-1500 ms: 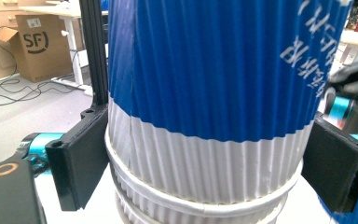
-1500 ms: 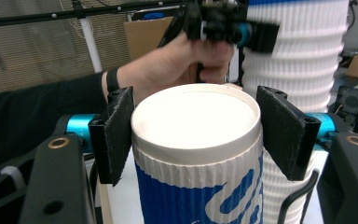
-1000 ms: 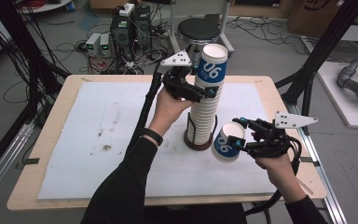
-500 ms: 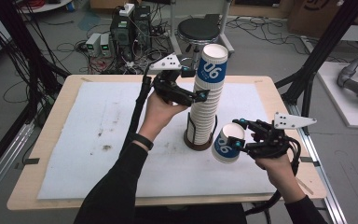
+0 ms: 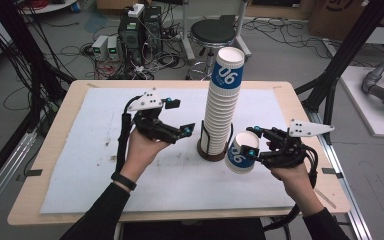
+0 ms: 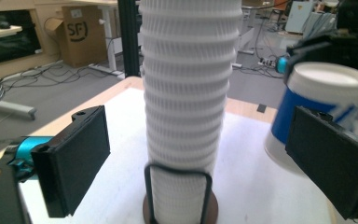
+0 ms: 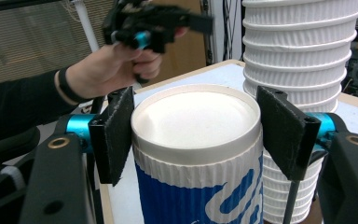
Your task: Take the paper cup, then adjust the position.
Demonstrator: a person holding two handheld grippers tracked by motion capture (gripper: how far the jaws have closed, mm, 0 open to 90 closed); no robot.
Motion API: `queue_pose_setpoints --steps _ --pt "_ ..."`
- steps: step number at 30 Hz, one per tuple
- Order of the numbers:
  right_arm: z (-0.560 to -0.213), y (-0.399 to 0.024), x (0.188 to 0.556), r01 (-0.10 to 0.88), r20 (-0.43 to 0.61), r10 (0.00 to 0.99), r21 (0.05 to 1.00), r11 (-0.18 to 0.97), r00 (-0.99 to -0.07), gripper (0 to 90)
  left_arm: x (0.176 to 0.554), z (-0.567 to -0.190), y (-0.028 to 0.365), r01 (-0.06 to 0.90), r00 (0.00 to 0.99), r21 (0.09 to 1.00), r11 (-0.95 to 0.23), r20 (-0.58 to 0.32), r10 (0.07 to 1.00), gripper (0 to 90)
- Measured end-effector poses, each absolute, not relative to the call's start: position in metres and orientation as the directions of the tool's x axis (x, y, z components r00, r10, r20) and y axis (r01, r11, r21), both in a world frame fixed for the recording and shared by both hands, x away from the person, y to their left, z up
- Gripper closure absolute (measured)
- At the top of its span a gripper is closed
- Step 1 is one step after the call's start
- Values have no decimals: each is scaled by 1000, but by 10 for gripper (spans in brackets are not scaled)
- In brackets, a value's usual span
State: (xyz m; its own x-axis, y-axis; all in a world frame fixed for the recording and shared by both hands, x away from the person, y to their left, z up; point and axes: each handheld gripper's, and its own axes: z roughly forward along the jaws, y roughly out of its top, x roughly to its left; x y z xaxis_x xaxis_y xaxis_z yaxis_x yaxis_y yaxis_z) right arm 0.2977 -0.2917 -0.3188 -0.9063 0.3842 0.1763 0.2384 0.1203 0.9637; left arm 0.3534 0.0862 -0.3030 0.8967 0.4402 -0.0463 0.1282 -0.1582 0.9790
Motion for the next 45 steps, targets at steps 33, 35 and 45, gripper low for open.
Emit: queue_pose_setpoints --steps 33,35,45 --pt "-317 -278 292 227 182 345 970 93 -921 317 297 -372 83 168 918 968 -184 -86 386 64" --pt "-318 -276 292 222 179 342 971 92 -922 317 297 -375 76 172 925 968 -182 -95 368 63" --pt "-320 -265 292 215 171 319 970 109 -932 317 296 -381 49 184 954 969 -163 -135 269 63"
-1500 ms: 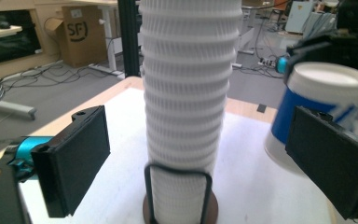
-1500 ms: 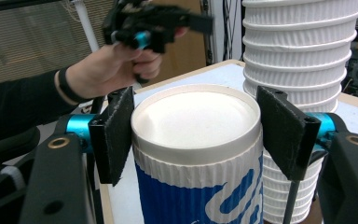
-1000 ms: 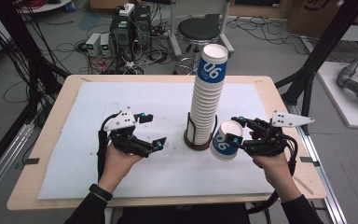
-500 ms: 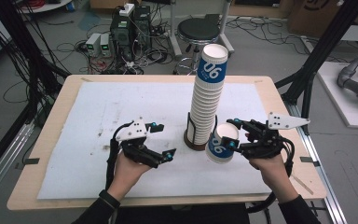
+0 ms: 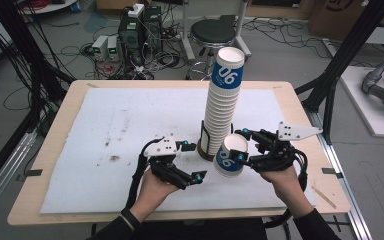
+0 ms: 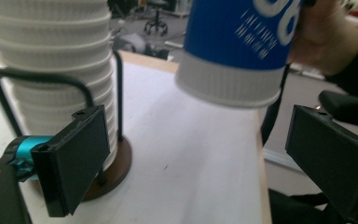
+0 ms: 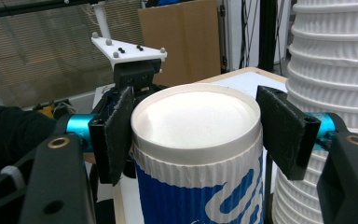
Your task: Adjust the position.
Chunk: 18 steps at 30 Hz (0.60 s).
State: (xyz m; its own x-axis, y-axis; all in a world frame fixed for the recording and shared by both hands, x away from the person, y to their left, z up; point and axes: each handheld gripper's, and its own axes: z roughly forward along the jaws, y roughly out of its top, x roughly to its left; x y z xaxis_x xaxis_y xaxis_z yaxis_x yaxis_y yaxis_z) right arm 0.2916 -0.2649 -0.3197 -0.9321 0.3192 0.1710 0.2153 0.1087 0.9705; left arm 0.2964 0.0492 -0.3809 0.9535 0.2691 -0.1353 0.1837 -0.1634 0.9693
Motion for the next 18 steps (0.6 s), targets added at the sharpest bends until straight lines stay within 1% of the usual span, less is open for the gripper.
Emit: queue_pose_setpoints --steps 4,6,11,18 --pt "-321 -259 293 209 162 316 971 119 -935 317 293 -380 43 168 965 976 -141 -134 225 63" --pt "-321 -258 293 210 164 315 970 121 -935 317 292 -380 40 156 968 977 -146 -122 218 63" --pt "-321 -252 292 203 155 308 970 131 -939 317 290 -380 34 158 975 977 -145 -132 177 63" --pt "-324 -245 291 204 157 289 969 140 -944 317 291 -380 26 147 979 977 -152 -122 162 63"
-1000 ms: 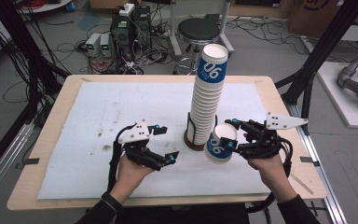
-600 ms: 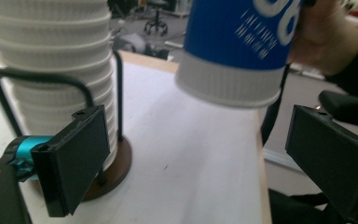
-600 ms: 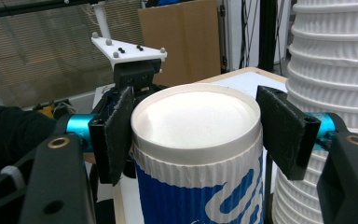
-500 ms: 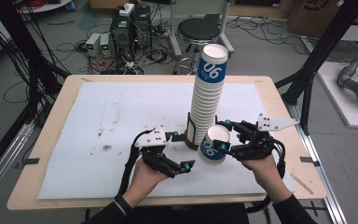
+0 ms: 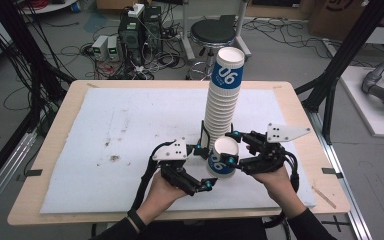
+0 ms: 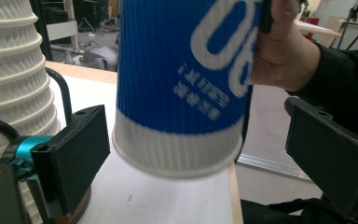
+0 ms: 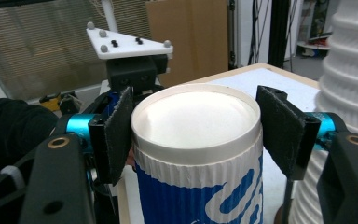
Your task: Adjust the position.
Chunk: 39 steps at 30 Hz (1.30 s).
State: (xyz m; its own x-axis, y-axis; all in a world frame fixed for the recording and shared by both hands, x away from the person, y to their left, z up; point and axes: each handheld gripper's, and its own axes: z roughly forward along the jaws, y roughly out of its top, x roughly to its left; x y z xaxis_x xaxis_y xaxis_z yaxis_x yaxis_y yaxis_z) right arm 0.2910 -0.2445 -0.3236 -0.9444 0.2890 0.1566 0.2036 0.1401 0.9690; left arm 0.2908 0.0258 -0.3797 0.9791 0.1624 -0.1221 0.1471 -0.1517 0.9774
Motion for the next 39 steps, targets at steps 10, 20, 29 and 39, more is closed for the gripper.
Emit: queue_pose_setpoints --steps 10,20,29,39 --pt "-329 -226 287 204 163 239 966 161 -957 317 290 -385 18 138 982 975 -174 -112 153 63" --pt "-330 -219 286 210 174 219 965 156 -960 318 293 -388 22 155 979 967 -202 -124 160 136" --pt "-331 -218 288 211 178 208 965 154 -962 318 292 -382 27 126 985 962 -242 -93 144 218" --pt "-326 -228 291 226 191 228 964 138 -955 220 296 -364 34 123 987 930 -345 -79 139 233"
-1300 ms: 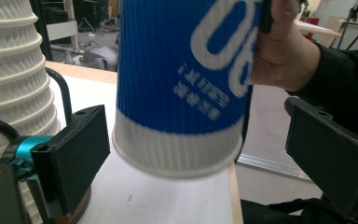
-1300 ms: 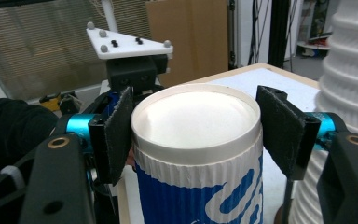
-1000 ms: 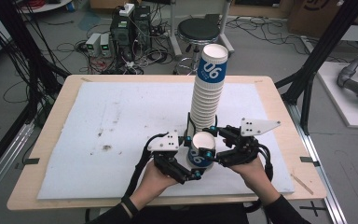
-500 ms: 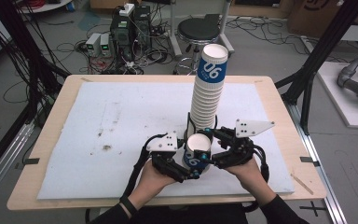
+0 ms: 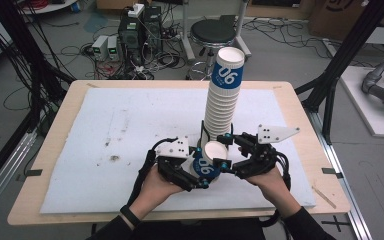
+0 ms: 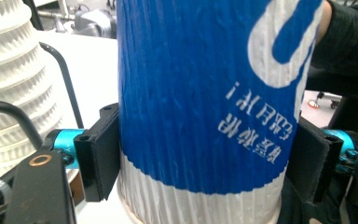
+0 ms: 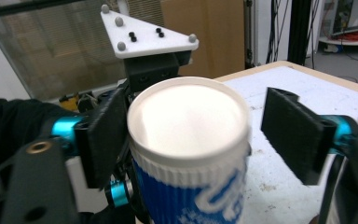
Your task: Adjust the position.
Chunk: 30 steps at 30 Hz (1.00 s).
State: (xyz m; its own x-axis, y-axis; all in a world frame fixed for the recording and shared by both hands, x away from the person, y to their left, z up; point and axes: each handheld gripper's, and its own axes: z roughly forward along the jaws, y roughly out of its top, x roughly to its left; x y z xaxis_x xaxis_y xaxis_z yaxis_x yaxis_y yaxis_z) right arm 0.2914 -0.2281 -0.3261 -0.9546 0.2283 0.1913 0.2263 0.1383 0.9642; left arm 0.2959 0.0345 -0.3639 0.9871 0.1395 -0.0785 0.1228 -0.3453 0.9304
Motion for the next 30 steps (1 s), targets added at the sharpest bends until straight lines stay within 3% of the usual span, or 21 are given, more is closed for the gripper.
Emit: queue_pose_setpoints --steps 4,11,16,24,26,30 --pt "-319 -235 293 243 208 231 960 136 -950 212 297 -361 35 119 988 907 -405 -68 137 237" --pt "-306 -234 295 226 163 206 917 329 -965 208 293 -357 27 88 988 843 -531 -6 155 237" --pt "-309 -228 293 227 157 201 890 396 -967 208 292 -358 25 97 983 812 -576 12 182 237" --pt "-318 -214 292 207 98 236 839 504 -967 212 290 -356 24 85 984 802 -591 26 177 237" --pt "-318 -211 291 173 65 219 837 519 -973 294 288 -355 24 78 983 804 -590 35 178 236" --pt "-317 -212 292 178 74 218 843 507 -973 297 288 -354 26 75 982 823 -562 37 186 197"
